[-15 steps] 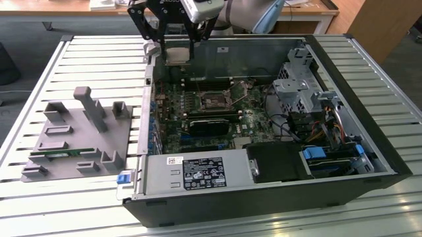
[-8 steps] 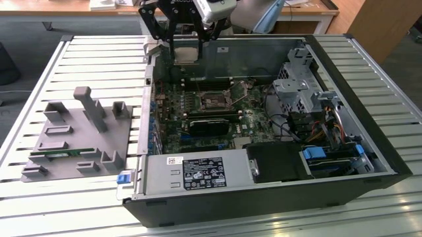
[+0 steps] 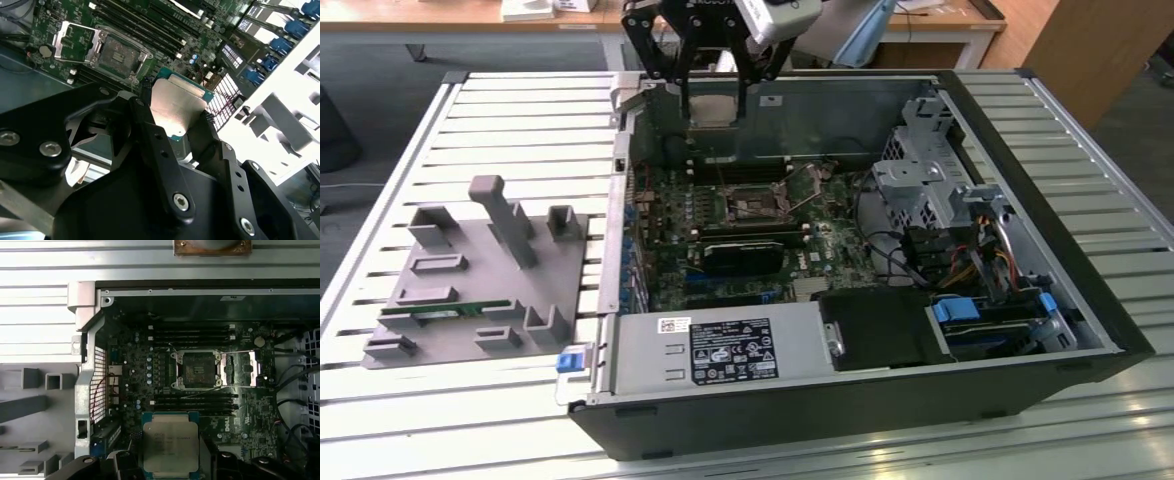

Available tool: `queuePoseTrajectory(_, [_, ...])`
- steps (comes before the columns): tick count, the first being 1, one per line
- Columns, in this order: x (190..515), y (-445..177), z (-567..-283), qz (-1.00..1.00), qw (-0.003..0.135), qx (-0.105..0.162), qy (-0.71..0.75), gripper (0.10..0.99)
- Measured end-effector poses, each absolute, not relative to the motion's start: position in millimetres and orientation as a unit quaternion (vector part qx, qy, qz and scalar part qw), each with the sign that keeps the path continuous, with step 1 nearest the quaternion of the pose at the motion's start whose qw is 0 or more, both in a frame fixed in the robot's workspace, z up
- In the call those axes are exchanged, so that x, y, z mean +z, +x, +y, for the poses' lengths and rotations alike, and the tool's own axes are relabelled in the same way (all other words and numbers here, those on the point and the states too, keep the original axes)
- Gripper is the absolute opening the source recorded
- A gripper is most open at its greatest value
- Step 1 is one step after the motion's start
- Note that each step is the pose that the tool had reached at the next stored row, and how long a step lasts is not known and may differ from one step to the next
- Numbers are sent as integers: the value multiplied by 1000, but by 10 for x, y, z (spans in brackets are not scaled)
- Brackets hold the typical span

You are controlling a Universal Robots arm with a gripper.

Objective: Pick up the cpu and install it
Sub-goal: 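Pick up the cpu and move it towards the insertion slot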

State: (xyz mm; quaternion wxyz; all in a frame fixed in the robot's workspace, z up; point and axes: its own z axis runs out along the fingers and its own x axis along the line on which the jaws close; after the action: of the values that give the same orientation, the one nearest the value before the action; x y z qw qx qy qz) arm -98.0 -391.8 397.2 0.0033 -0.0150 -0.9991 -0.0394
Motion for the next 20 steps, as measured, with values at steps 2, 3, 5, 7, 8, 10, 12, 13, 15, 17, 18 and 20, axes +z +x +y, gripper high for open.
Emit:
queuePoseTrajectory(2, [3970, -942, -3910, -999, 3, -39, -15, 537])
queuePoseTrajectory(3, [3969, -923, -3905, -999, 3, -39, -15, 537])
queuePoseTrajectory(5, [3966, -887, -3891, -999, 3, -39, -15, 537])
queuePoseTrajectory(7, [3962, -853, -3868, -999, 3, -39, -15, 537])
queuePoseTrajectory(8, [3959, -837, -3852, -999, 3, -39, -15, 537])
queuePoseTrajectory(10, [3955, -804, -3816, -999, 3, -39, -15, 537])
queuePoseTrajectory(12, [3949, -768, -3769, -999, 3, -39, -15, 537])
queuePoseTrajectory(13, [3946, -748, -3743, -999, 3, -39, -15, 537])
queuePoseTrajectory(15, [3940, -697, -3695, -999, 3, -39, -15, 537])
queuePoseTrajectory(17, [3933, -633, -3651, -999, 3, -39, -15, 537])
queuePoseTrajectory(18, [3929, -601, -3629, -999, 3, -39, -15, 537])
queuePoseTrajectory(20, [3921, -532, -3588, -999, 3, -39, -15, 537])
